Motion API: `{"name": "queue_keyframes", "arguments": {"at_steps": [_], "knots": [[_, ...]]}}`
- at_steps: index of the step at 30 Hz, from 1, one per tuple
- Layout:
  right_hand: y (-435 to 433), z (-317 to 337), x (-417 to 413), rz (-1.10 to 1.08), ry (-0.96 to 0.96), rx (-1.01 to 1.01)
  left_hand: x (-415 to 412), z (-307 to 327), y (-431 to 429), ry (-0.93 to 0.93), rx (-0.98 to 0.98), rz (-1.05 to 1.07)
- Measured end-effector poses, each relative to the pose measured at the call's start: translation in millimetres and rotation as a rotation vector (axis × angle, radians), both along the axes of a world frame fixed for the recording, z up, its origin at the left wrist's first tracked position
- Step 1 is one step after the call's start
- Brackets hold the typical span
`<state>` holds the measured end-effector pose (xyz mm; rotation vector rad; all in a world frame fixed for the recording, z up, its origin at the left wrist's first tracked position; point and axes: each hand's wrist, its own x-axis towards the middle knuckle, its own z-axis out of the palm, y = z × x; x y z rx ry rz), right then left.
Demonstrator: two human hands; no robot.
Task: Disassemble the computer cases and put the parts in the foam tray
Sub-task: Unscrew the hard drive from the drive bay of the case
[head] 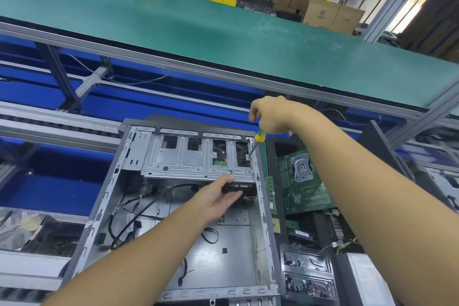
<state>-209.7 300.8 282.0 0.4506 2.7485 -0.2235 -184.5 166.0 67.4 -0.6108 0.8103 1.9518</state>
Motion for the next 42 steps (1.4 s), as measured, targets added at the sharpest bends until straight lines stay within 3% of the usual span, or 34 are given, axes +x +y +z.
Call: {"name": "queue_keyframes", "arguments": {"at_steps": [2, 8, 13, 15, 18, 21, 25, 31, 37, 39, 42], "knots": [[1, 3, 0, 0.03, 0.016, -0.078, 0, 0, 0, 0.001, -0.008, -0.001], [5, -10, -6, -0.087, 0.201, -0.016, 0, -1, 0, -0.009, -0.019, -0.007], [2, -10, -3, -0.064, 0.198, -0.31, 0, -1, -1, -0.005, -0.02, -0.007], [-2, -11, -5, -0.068, 0.162, -0.256, 0, 0, -1, -0.005, -0.007, -0.018], [-8, -11, -8, -0.127, 0.087, 0.022, -3, 1, -1, -0.009, 0.003, -0.024], [-10, -10, -12, -0.132, -0.009, 0.155, -3, 0, -3, -0.015, -0.002, -0.033], [-5, -4, -12, -0.128, -0.011, 0.1, -3, 3, -3, -0.017, -0.007, -0.044], [7, -2, -1, -0.145, 0.026, -0.137, -5, 1, -3, -0.014, -0.03, -0.044], [8, -26, 3, -0.206, 0.243, 0.126, -4, 0, -1, -0.008, -0.03, -0.04], [11, -28, 1, -0.144, 0.263, 0.074, -5, -1, -1, 0.002, -0.03, -0.041], [17, -17, 4, -0.095, 0.202, -0.185, -4, -2, 0, 0.013, -0.029, -0.05]]}}
